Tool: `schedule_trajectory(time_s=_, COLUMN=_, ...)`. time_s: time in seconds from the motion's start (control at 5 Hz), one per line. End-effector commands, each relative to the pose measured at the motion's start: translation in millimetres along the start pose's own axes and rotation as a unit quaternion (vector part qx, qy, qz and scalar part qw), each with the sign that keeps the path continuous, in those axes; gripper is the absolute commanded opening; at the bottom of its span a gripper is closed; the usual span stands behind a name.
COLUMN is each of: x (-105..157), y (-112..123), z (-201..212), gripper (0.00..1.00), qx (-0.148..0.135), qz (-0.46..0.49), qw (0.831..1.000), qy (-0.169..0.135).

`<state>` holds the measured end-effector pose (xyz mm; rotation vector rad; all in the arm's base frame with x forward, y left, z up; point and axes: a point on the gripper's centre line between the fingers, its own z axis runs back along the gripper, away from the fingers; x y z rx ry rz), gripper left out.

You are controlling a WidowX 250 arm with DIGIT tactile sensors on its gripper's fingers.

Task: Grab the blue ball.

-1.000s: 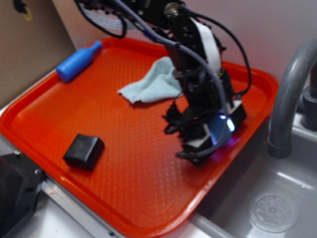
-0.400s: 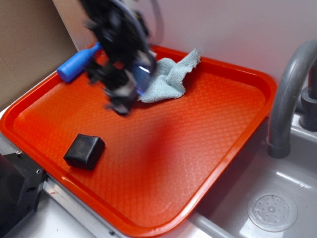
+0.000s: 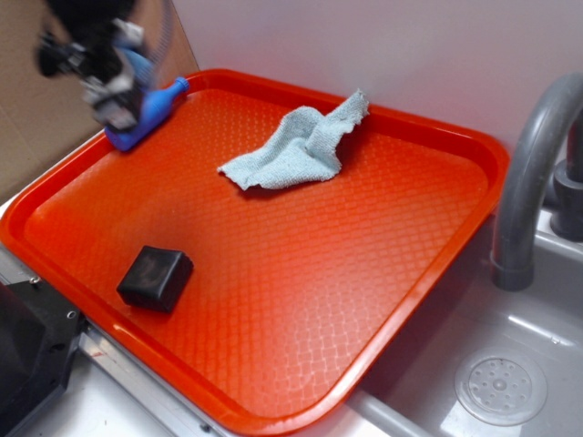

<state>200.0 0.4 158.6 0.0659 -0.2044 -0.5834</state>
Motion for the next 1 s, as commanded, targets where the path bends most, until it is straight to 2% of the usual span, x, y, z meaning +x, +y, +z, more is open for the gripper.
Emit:
schedule_trajectory(time_s=0.0, x=-14.9, y=-0.1, z=46.5, gripper=0.0, qx=0.086, qz=0.201, qw=0.975, qy=0.036)
schedule_trajectory(time_s=0.2, x=-10.2, y=2.4, z=47.1, gripper=0.0, qx=0.069, qz=0.242, qw=0.967, qy=0.035)
schedule_trajectory(time_s=0.4, x=-2.0, y=-2.7, z=43.9, gripper=0.0, qx=0.032, qz=0.253, qw=0.967, qy=0.024)
schedule_trajectory(time_s=0.8, x=3.9, y=-14.6, z=39.3, gripper=0.0, qx=0.003, qz=0.251, qw=0.968, qy=0.011)
